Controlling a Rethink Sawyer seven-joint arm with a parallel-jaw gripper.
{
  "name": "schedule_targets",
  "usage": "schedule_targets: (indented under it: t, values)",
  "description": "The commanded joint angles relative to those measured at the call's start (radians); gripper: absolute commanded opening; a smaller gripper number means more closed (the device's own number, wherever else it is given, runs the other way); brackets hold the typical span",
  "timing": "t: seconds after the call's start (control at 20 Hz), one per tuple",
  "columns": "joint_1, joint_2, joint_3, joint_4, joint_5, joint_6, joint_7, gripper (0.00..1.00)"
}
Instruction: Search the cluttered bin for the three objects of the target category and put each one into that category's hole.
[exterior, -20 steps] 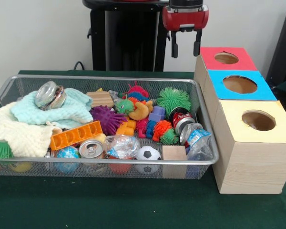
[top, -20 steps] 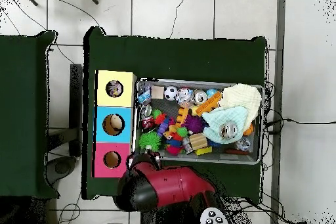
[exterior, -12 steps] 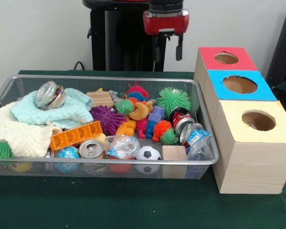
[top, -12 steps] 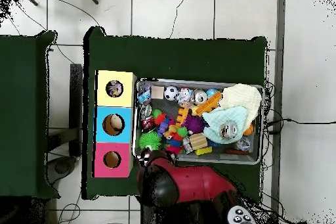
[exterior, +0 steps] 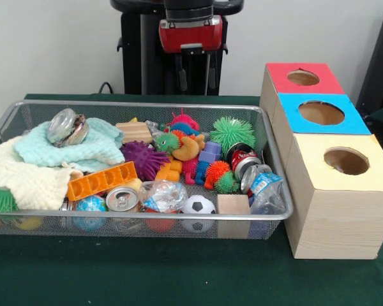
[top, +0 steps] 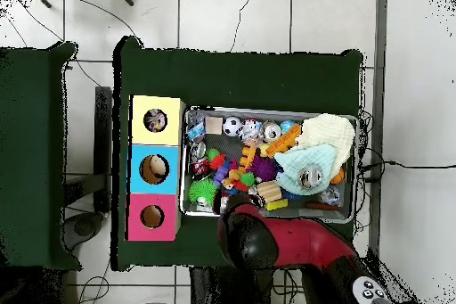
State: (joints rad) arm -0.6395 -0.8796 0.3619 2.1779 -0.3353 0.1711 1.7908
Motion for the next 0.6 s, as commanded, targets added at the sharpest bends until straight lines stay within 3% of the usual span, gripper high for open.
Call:
schedule_targets:
  t: [0.05, 0.6]
  values:
    - [-0.046, 0.066, 0.117, -0.118, -0.085, 0.092, -0.106, 1.00]
    - [-0.235, 0.115, 0.274, -0.196, -0.138, 0.234, -0.231, 1.00]
